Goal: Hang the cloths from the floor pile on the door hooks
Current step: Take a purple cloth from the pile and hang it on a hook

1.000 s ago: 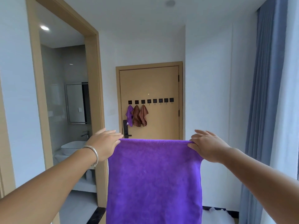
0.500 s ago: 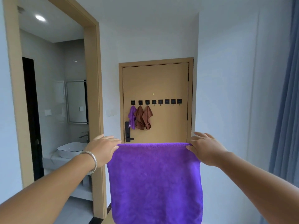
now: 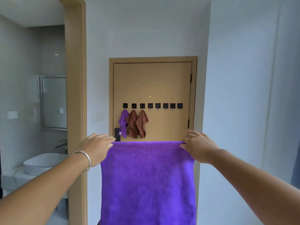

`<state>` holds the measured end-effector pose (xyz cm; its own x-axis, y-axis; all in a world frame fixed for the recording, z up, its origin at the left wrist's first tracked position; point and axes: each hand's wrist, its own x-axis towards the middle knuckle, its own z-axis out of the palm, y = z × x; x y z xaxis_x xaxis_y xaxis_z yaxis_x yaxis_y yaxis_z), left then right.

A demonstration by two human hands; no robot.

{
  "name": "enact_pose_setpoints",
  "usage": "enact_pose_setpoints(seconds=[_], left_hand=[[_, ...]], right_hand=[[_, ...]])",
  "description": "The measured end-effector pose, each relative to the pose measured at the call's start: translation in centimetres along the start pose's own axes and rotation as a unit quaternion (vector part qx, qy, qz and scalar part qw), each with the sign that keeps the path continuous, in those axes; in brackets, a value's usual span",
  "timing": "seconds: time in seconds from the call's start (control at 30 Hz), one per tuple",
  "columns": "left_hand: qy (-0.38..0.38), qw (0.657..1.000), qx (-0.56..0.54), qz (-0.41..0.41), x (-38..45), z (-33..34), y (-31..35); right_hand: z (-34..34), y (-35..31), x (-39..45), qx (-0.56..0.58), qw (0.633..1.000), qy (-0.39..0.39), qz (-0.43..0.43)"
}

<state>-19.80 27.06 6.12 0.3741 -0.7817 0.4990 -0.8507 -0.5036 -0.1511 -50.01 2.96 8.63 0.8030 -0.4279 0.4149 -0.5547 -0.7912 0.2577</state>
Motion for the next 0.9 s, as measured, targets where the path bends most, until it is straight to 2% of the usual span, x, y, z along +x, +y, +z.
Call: enact_pose_setpoints(seconds=[0.17, 0.47, 0.63, 0.9], left_hand=[[-0.002, 1.0, 0.007, 0.013, 6.8, 5.0, -3.3], [-0.011, 0.998, 0.036, 0.046, 17.6, 12.8, -5.5], [-0.022, 0.998, 0.039, 0.033, 25.4, 16.6, -6.3], [0.009, 0.999, 0.043, 0.018, 38.2, 20.8, -6.7]], right_hand=[[4.2, 0.1, 6.8, -0.009, 1.0, -0.009, 0.013], [13.2, 3.0, 19.1, 0.001, 1.0, -0.021, 0.009], [17.3, 6.4, 27.2, 0.011, 1.0, -0.01, 0.005], [22.5, 12.4, 39.5, 0.027, 1.0, -0.002, 0.011]])
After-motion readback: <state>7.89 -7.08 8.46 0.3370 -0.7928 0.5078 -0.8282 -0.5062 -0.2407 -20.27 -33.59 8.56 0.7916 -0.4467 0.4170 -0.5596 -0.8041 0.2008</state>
